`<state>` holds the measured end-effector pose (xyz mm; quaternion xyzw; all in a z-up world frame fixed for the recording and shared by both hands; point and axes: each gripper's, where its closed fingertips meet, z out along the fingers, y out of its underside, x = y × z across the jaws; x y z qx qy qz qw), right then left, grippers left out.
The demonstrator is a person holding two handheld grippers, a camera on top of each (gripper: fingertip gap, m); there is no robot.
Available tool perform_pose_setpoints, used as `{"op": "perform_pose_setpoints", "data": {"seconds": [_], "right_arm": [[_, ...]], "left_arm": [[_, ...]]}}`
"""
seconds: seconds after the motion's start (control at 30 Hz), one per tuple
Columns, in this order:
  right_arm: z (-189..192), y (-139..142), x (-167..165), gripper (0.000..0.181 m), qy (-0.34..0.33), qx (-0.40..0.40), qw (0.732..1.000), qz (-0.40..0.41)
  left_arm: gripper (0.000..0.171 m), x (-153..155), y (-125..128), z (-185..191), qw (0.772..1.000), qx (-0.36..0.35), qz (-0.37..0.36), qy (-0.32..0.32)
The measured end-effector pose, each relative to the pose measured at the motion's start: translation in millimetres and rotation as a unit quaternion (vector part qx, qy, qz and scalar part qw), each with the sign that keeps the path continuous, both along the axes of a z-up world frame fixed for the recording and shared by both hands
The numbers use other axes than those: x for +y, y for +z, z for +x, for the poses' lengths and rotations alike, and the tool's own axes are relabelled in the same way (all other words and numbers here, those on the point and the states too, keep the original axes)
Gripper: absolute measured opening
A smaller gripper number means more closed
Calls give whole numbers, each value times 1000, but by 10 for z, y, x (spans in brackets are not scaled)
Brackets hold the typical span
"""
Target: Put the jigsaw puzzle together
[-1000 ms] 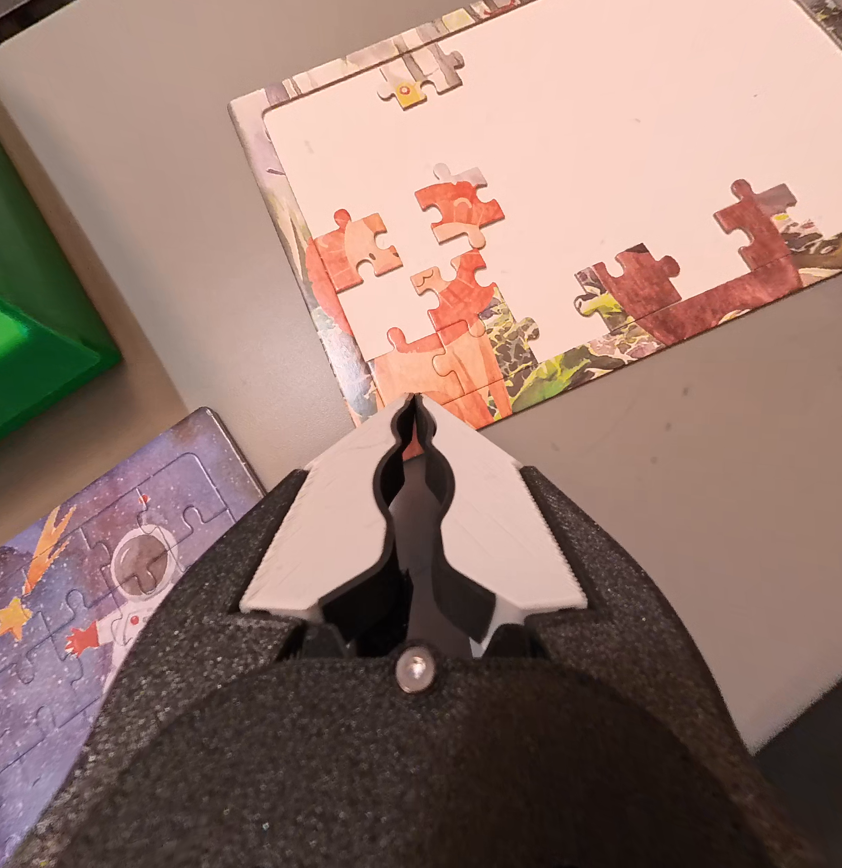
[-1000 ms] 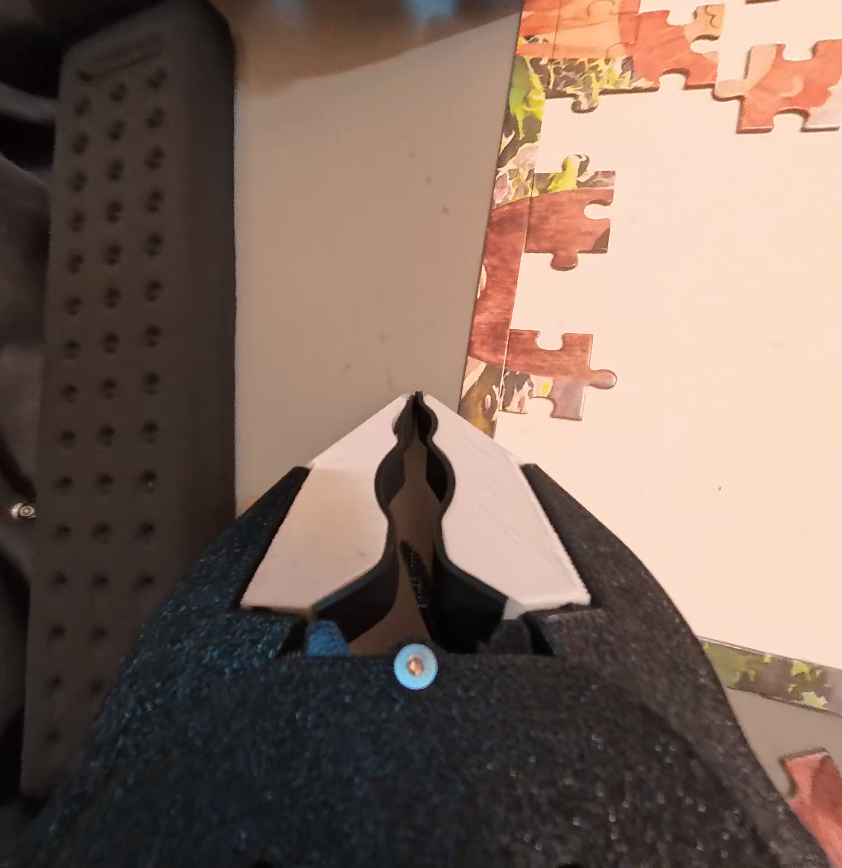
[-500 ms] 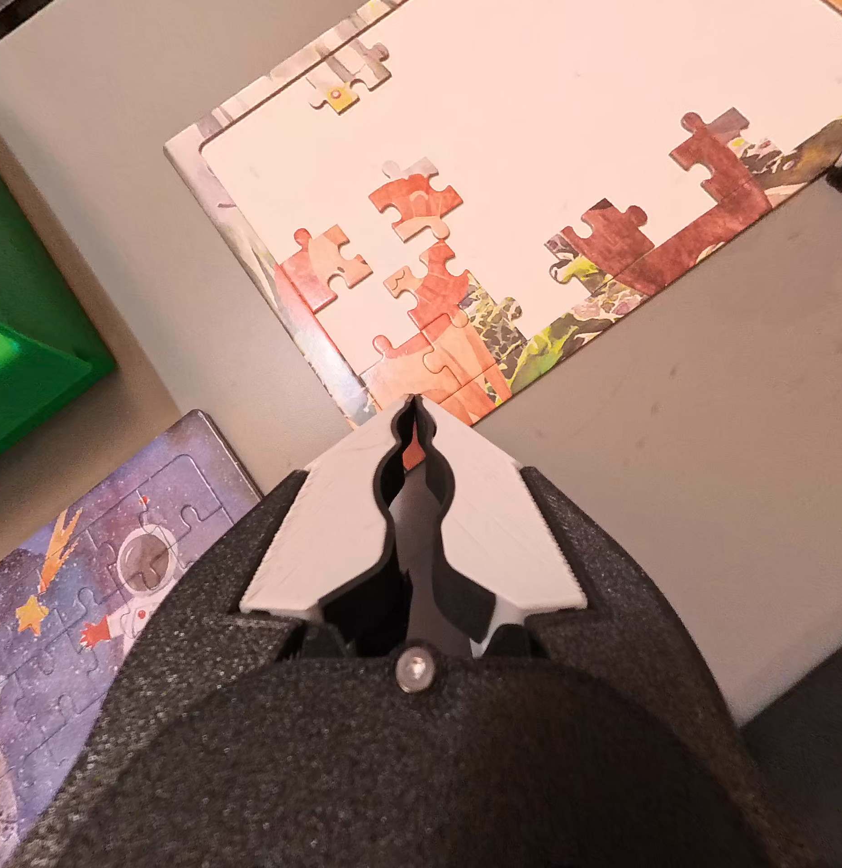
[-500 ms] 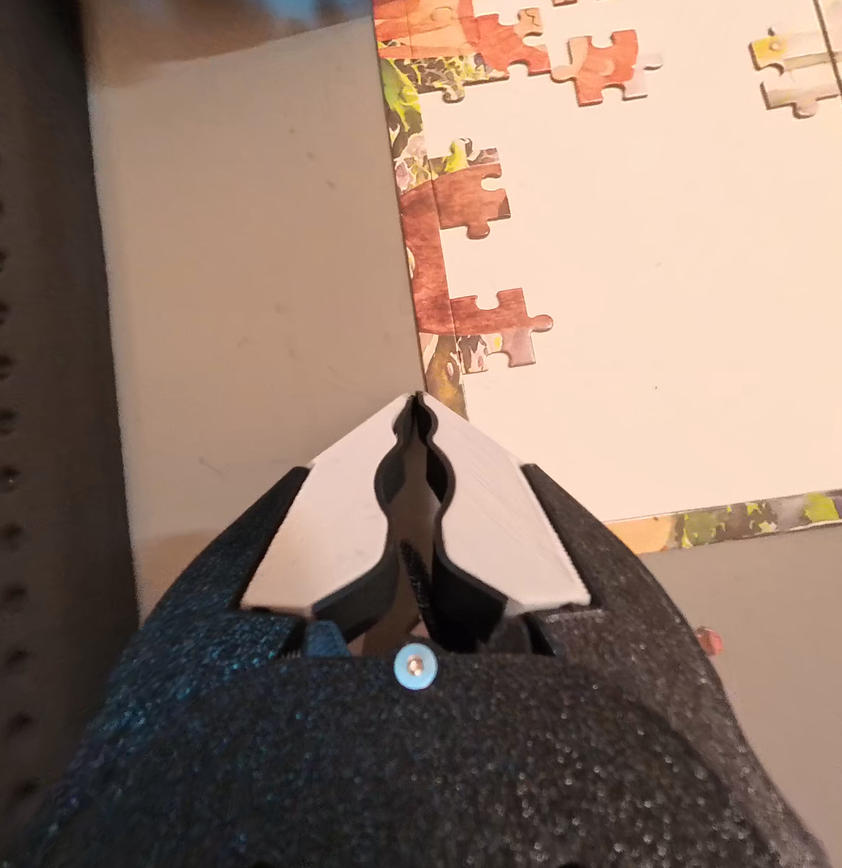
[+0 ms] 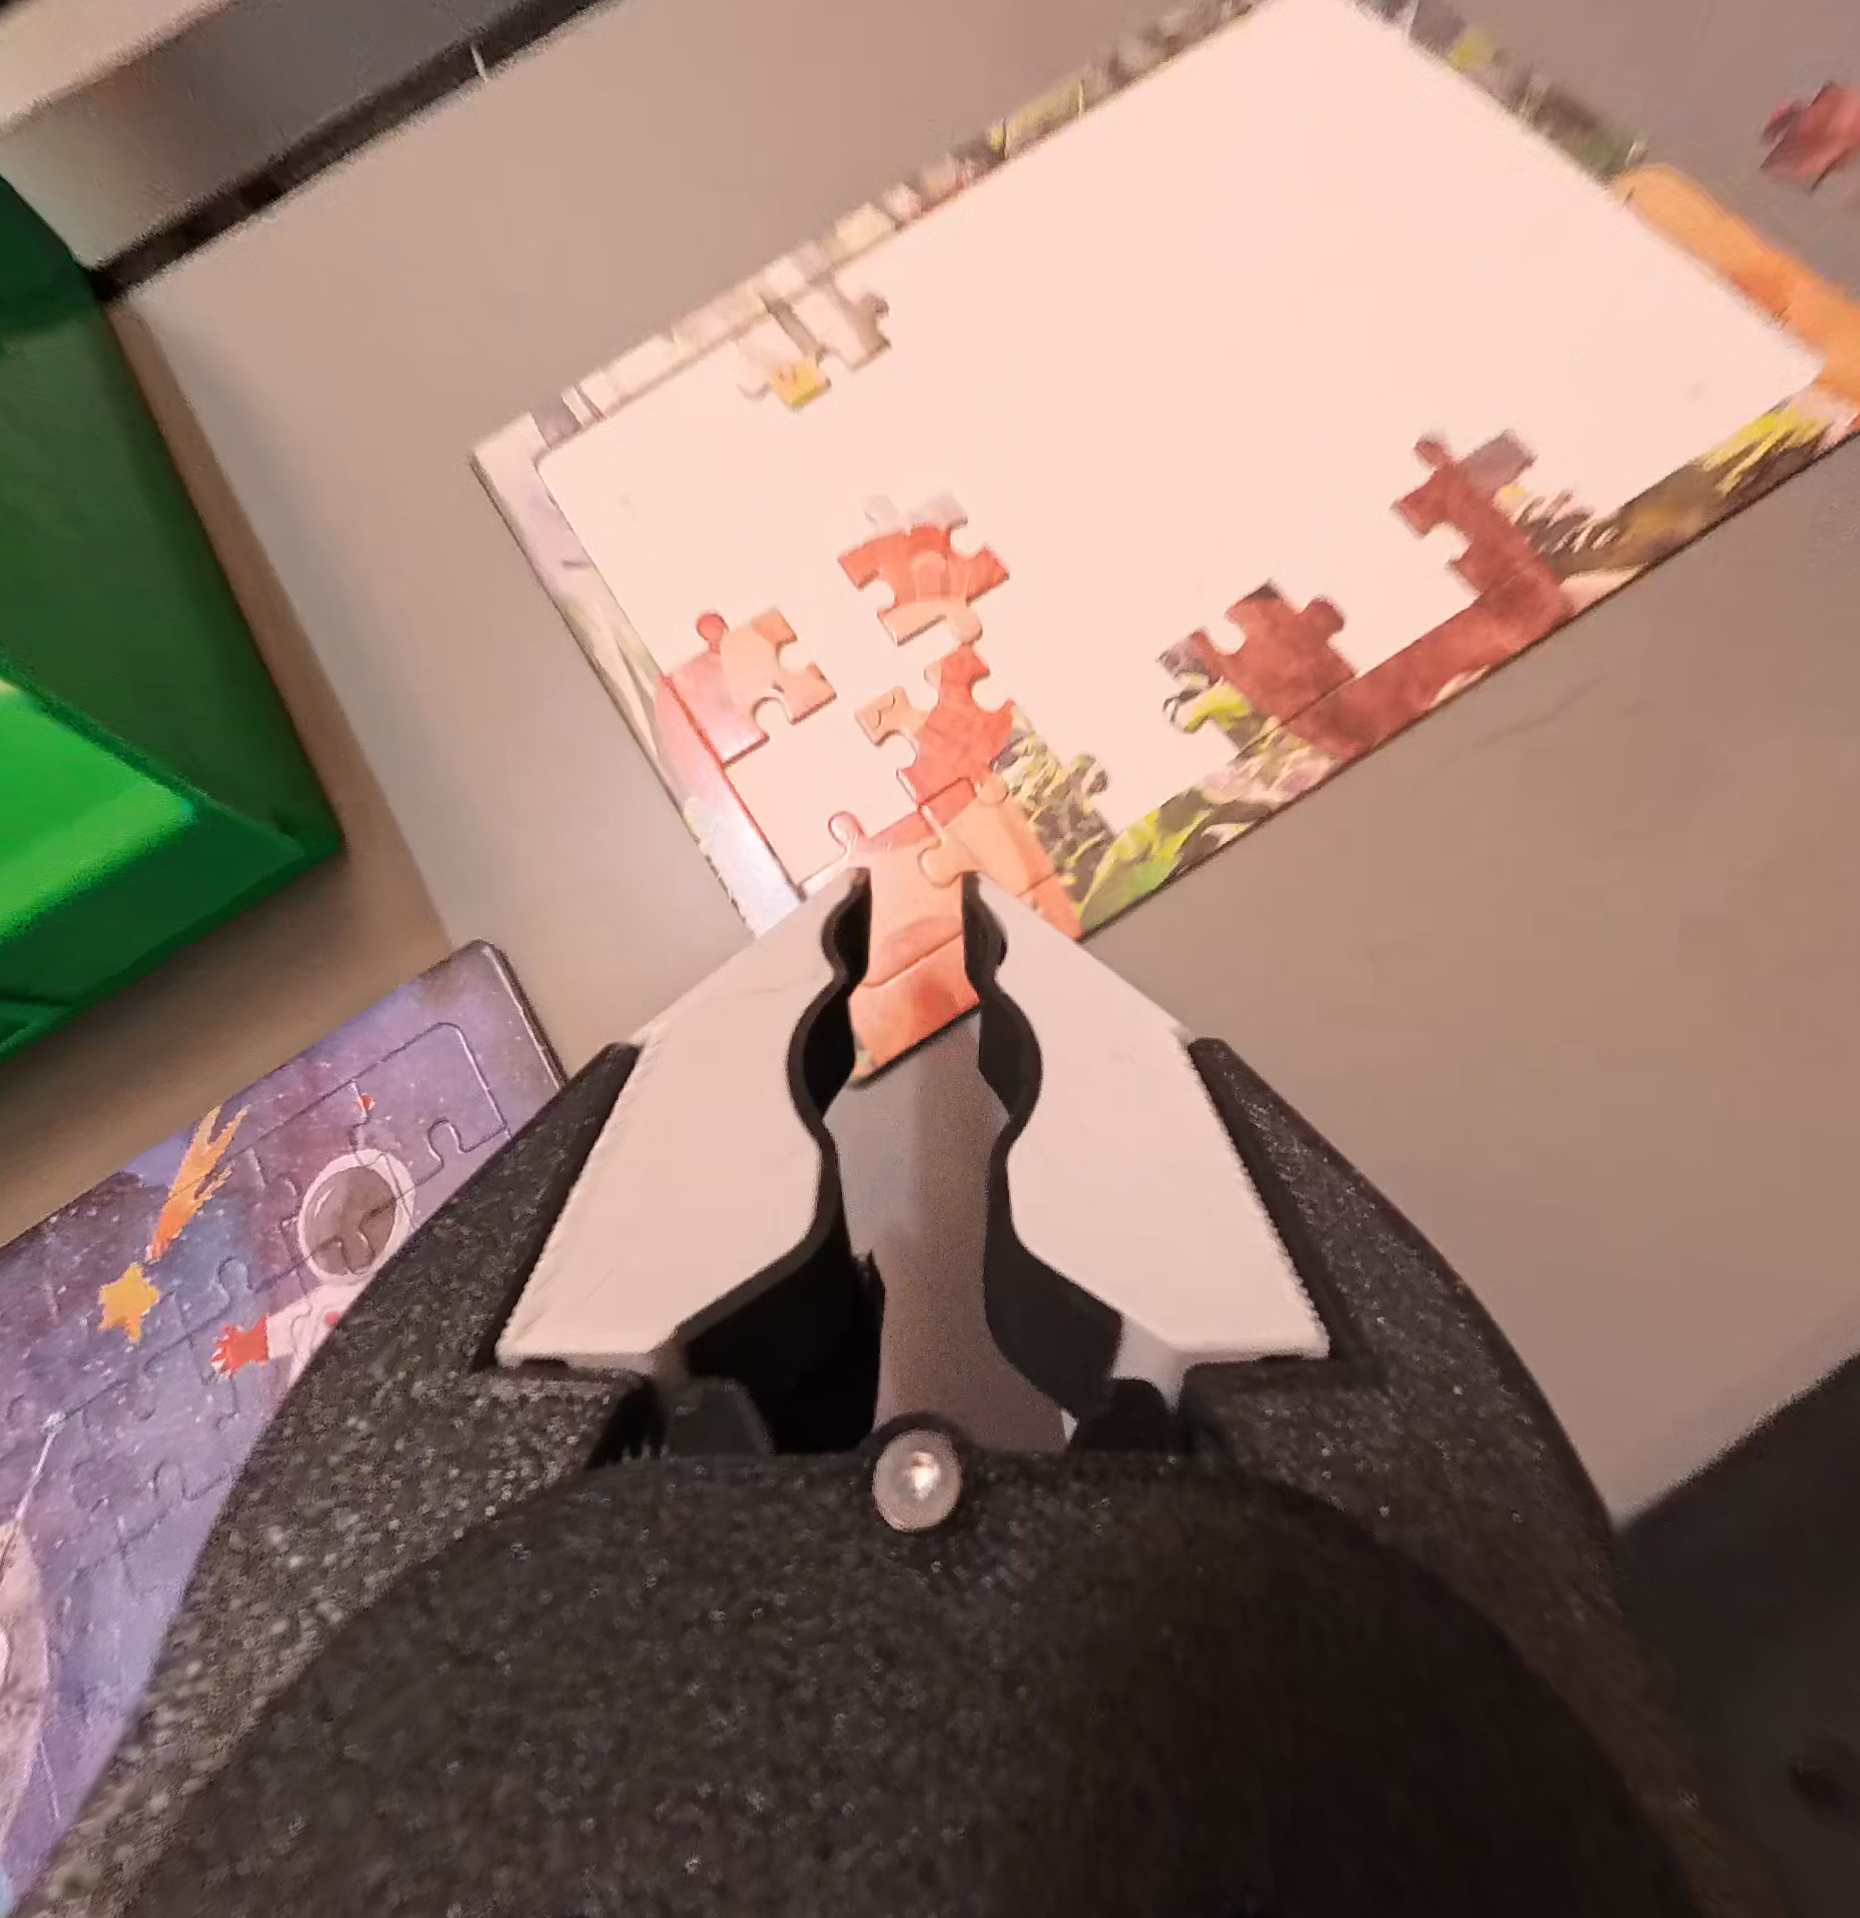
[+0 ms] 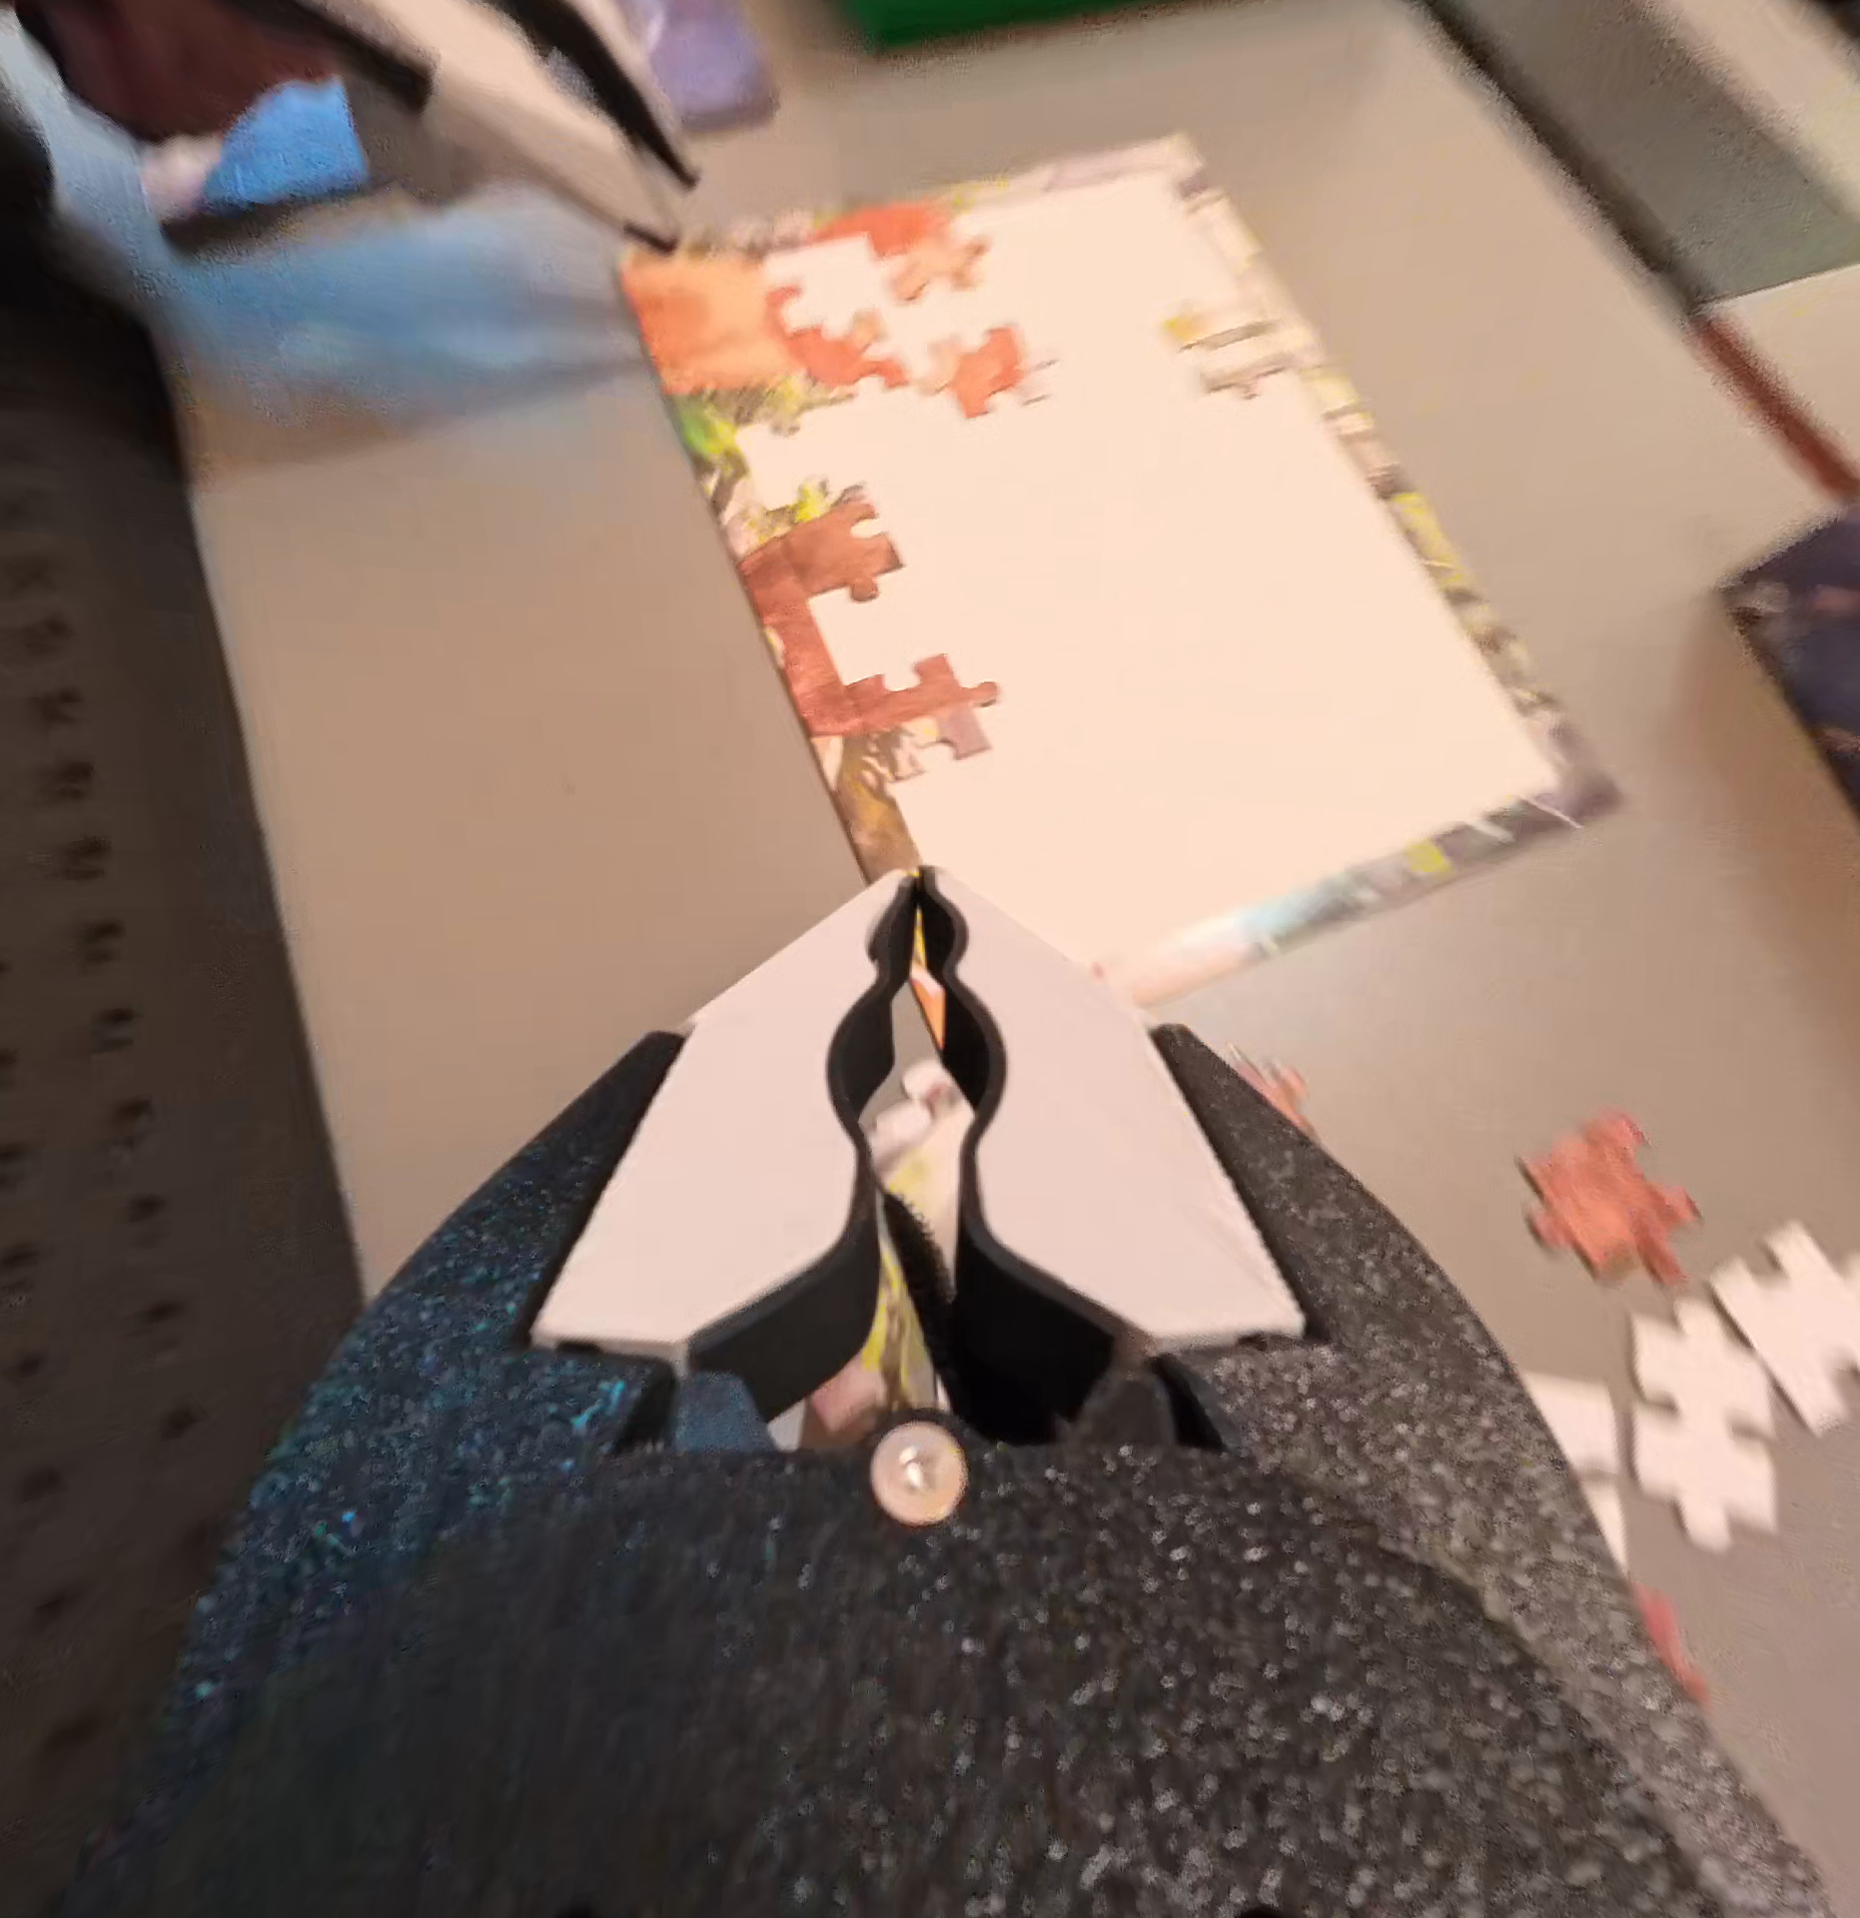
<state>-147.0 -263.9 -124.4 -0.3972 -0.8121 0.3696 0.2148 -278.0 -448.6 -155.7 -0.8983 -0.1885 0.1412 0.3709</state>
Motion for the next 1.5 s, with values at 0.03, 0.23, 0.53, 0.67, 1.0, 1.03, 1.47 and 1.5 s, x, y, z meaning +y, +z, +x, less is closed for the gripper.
{"op": "perform_pose_setpoints", "data": {"seconds": [0.03,0.23,0.53,0.67,1.0,1.03,1.47,1.5], "right_arm": [[101,115,161,1,-31,20,999,-16],[901,392,1379,7,-292,142,945,-39],[1185,318,1797,21,-369,160,906,-134],[1153,259,1750,22,-362,151,914,-105],[1097,133,1601,22,-332,127,933,-45],[1086,124,1574,22,-328,125,936,-39],[-35,-229,1145,39,-143,-51,982,110],[-164,-232,1258,36,-143,-54,981,122]], "left_arm": [[17,22,88,33,1000,3,14,8],[16,352,356,414,985,-32,144,91],[16,725,335,663,989,61,123,57],[17,775,338,725,989,58,135,28],[19,811,301,800,988,-2,157,-1],[19,815,303,808,988,2,156,-4],[19,839,307,864,988,11,152,-20],[19,842,310,871,988,11,153,-22]]}}
